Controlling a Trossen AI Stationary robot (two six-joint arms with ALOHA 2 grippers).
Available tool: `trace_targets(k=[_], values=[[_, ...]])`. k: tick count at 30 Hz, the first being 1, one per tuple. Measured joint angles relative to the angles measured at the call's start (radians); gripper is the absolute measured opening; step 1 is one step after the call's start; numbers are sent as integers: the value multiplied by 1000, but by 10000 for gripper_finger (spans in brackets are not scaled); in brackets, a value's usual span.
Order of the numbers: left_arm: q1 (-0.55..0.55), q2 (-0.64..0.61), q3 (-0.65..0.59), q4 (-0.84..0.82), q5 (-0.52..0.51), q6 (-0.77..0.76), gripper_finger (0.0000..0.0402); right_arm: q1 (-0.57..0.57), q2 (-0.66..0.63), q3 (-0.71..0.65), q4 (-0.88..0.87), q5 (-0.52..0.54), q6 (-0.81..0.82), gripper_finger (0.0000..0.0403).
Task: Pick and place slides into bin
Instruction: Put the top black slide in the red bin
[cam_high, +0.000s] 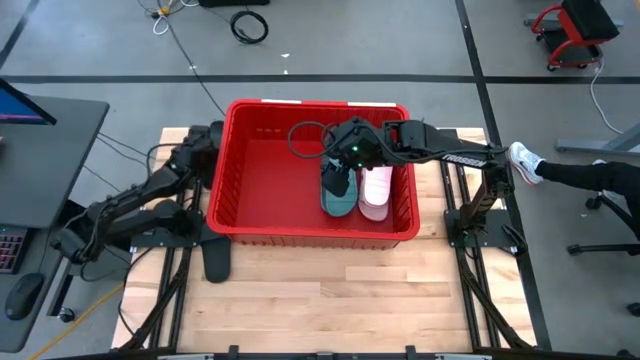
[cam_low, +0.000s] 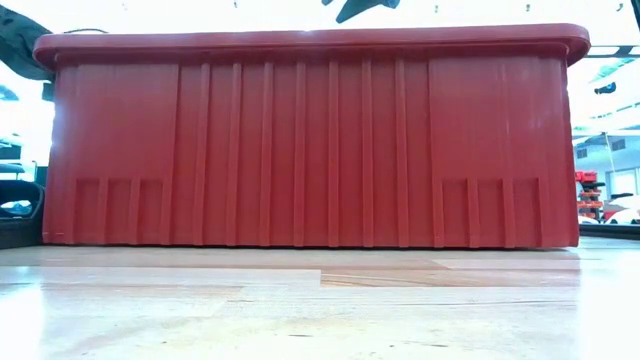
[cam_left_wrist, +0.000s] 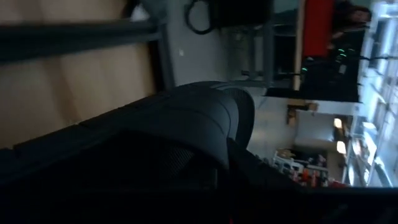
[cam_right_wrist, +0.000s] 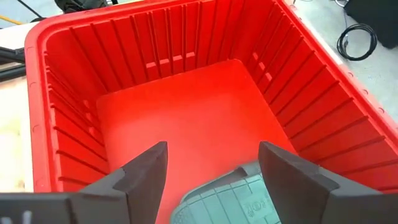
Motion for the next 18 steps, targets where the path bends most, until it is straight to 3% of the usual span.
trace_targets(k=[6, 14, 18], values=[[4, -91, 95, -131, -79, 174, 11, -3, 0, 0, 0, 0, -25, 258], [20, -104, 381, -265, -184, 568, 11, -18, 0, 0, 0, 0, -48, 258], [9, -104, 504, -295, -183, 615, 11, -24, 0, 0, 1, 0, -54, 258]])
